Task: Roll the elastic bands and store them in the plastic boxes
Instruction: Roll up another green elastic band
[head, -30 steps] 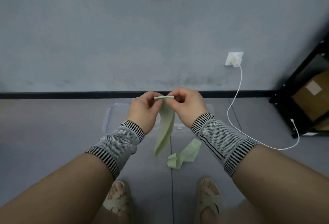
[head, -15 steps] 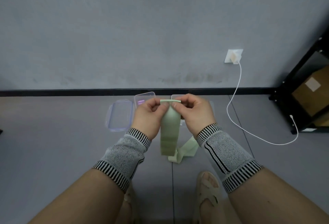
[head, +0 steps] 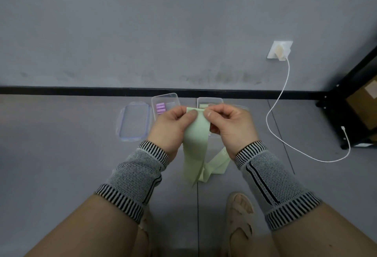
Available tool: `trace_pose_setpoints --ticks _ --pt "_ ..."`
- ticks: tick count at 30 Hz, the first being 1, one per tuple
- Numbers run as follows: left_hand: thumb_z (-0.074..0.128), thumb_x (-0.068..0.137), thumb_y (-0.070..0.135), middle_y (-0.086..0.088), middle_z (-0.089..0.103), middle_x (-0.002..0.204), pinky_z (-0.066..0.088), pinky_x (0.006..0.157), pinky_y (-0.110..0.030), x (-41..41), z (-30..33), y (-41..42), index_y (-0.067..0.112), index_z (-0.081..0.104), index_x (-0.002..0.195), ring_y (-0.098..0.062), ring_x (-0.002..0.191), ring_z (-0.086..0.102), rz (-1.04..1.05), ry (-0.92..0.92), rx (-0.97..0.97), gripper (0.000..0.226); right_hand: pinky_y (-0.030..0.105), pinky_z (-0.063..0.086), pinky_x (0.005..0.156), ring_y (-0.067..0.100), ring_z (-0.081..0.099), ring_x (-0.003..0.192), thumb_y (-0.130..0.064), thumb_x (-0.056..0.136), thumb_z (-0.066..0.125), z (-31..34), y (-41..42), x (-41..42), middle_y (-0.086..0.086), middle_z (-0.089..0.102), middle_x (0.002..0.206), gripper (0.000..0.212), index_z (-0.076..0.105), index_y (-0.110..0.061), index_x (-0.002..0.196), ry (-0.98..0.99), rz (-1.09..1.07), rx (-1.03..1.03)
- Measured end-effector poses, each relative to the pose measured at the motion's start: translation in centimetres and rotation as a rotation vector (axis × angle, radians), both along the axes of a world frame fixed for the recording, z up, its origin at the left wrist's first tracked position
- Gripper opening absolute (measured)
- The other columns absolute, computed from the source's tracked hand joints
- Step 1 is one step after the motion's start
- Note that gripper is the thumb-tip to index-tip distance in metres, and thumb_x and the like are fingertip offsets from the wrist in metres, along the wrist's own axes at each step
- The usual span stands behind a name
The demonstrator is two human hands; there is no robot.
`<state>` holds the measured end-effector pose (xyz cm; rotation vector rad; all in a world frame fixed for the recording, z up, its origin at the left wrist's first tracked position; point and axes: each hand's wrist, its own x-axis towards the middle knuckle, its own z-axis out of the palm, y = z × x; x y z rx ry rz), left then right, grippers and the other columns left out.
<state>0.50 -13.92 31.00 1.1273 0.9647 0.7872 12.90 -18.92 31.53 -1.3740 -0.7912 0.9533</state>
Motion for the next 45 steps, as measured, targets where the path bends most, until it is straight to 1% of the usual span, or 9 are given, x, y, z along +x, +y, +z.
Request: trace_pose_setpoints --ticks 6,11,15,18,22,29,33,39,45 --pt "0.056 0.091 0.012 -0.01 0.067 0.079 0.048 0.06 -0.026 0.3 0.0 0.6 0.005 0.065 0.092 -0.018 0.068 0.06 0.013 -0.001 -0.004 0.012 0.049 0.054 0.077 0.026 0.06 0.071 -0.004 0.082 0.068 -0.2 0.6 0.4 0.016 0.065 0.076 0.017 0.069 -0.019 0.074 -0.104 0.044 0.025" --pt "0.056 0.091 0.009 -0.016 0.066 0.086 0.048 0.072 -0.035 0.3 -0.1 0.4 0.001 0.065 0.096 -0.024 0.078 0.06 -0.01 0.015 -0.014 0.013 0.054 0.056 0.075 0.024 0.062 0.07 -0.004 0.08 0.069 -0.5 0.7 0.7 0.007 0.066 0.07 0.021 0.068 -0.022 0.07 -0.173 0.024 0.029" --pt "0.057 0.089 0.009 -0.02 0.065 0.09 0.048 0.074 -0.037 0.2 -0.1 0.5 -0.001 0.064 0.097 -0.028 0.082 0.059 -0.014 0.017 -0.022 0.014 0.053 0.056 0.077 0.025 0.061 0.072 -0.006 0.08 0.07 -0.5 0.7 0.5 0.01 0.066 0.073 0.017 0.069 -0.022 0.072 -0.137 0.037 0.031" --pt "0.063 0.086 0.013 -0.017 0.066 0.084 0.047 0.07 -0.034 0.1 0.0 0.5 0.003 0.066 0.089 -0.027 0.077 0.059 -0.035 0.024 -0.018 0.011 0.049 0.056 0.078 0.025 0.063 0.075 -0.015 0.076 0.07 -0.4 0.6 0.3 0.009 0.069 0.076 0.012 0.071 -0.025 0.07 -0.141 0.05 0.036" --pt "0.059 0.088 0.009 -0.007 0.064 0.07 0.045 0.061 -0.028 0.1 0.2 0.2 0.009 0.065 0.078 -0.018 0.063 0.057 -0.051 0.046 -0.025 0.012 0.042 0.057 0.075 0.016 0.064 0.071 -0.004 0.08 0.069 -0.4 0.5 0.4 -0.004 0.068 0.07 0.028 0.071 -0.027 0.065 -0.203 0.06 0.034" --pt "0.056 0.088 0.008 -0.005 0.061 0.063 0.042 0.055 -0.024 -0.2 0.5 0.3 0.009 0.065 0.076 -0.014 0.055 0.054 -0.074 0.063 -0.089 0.015 0.023 0.052 0.064 0.008 0.06 0.066 -0.002 0.081 0.068 -0.2 0.5 0.3 -0.006 0.065 0.067 0.024 0.069 -0.024 0.071 -0.244 0.099 0.012" --pt "0.056 0.088 0.007 -0.005 0.062 0.063 0.043 0.053 -0.023 -0.4 0.6 0.5 0.009 0.065 0.075 -0.014 0.055 0.055 -0.079 0.082 -0.109 0.015 0.019 0.05 0.063 0.007 0.059 0.065 0.003 0.081 0.065 0.1 0.4 0.2 -0.009 0.064 0.065 0.029 0.07 -0.025 0.072 -0.23 0.136 0.009" --pt "0.056 0.087 0.007 -0.007 0.063 0.064 0.043 0.056 -0.025 -0.6 1.0 0.6 0.007 0.066 0.074 -0.016 0.056 0.057 -0.092 0.077 -0.167 0.016 0.034 0.054 0.069 0.014 0.061 0.07 0.002 0.083 0.062 0.1 0.2 0.2 -0.004 0.065 0.071 0.031 0.069 -0.027 0.075 -0.338 0.163 0.058" --pt "0.055 0.084 0.001 -0.023 0.054 0.086 0.04 0.069 -0.034 -0.7 1.2 0.6 -0.007 0.063 0.092 -0.029 0.077 0.051 -0.049 0.037 -0.254 0.014 0.014 0.043 0.061 0.007 0.056 0.068 -0.002 0.08 0.062 -0.1 0.3 0.0 -0.003 0.062 0.076 0.029 0.068 -0.03 0.075 -0.633 0.121 0.137"
